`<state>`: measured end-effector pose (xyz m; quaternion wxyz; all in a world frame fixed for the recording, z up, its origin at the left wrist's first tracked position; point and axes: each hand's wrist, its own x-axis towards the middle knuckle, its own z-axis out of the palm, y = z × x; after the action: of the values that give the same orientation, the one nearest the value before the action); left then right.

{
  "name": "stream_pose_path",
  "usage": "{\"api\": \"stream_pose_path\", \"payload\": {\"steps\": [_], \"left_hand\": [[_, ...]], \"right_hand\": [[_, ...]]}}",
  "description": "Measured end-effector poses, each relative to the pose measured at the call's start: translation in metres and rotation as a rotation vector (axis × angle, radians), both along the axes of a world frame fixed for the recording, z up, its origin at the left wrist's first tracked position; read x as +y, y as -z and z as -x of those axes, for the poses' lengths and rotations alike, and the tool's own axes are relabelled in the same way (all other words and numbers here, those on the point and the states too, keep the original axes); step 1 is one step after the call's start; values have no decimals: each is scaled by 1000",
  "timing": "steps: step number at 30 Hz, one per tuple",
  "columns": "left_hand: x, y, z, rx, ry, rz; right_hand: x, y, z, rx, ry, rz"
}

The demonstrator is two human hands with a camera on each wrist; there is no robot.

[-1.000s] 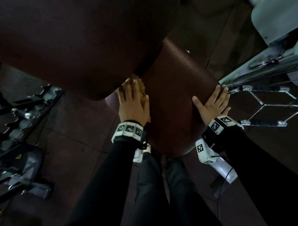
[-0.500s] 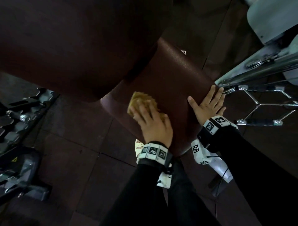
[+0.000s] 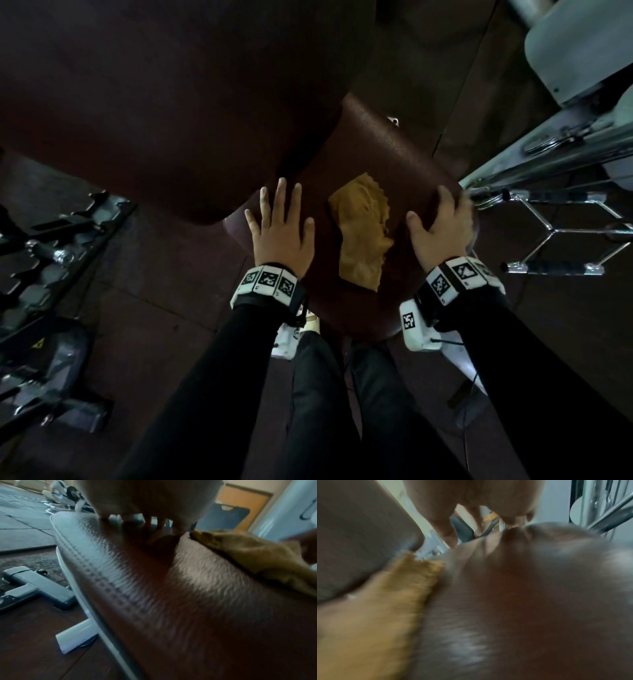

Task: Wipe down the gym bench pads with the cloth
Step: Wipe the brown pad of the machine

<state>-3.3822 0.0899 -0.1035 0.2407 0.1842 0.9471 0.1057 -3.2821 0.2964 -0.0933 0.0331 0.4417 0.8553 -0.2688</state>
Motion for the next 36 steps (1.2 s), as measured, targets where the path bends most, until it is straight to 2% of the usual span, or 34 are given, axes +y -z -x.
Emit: {"api": "stream_pose_path", "payload": {"steps": [3,5,7,9,11,16,19,23,28,30,32,36], "left_hand": [[-1,7,-4,-5,19,7],[1,10,-5,-19,-3,7],[0,11,-5,-27,3,16],[-1,11,-2,-64,8,24],[-1,11,0,-114,16,27],[2,6,7,-277,41,65],[3,2,9,-313,43,67],[5,1,9,-335,38,88],[6,3,10,-341,20,102],[5,3,10,-339,24,88],[4,3,10,-334,27,93],[3,8,10,-318,23,102]], "right_hand": [[-28,-18,10,176,-287,39],[-47,-21,14,142,-489,40],[-56,-17,14,61,-566,92],[-56,-13,15,26,-560,97],[-47,-11,23,9,-542,20],[10,-5,62,75,-328,-14],[41,-2,93,69,-314,115],[54,-6,135,74,-249,340],[59,-4,183,48,-373,408],[62,3,196,66,-360,452],[66,6,201,165,-315,560],[82,10,183,166,-496,647]]}}
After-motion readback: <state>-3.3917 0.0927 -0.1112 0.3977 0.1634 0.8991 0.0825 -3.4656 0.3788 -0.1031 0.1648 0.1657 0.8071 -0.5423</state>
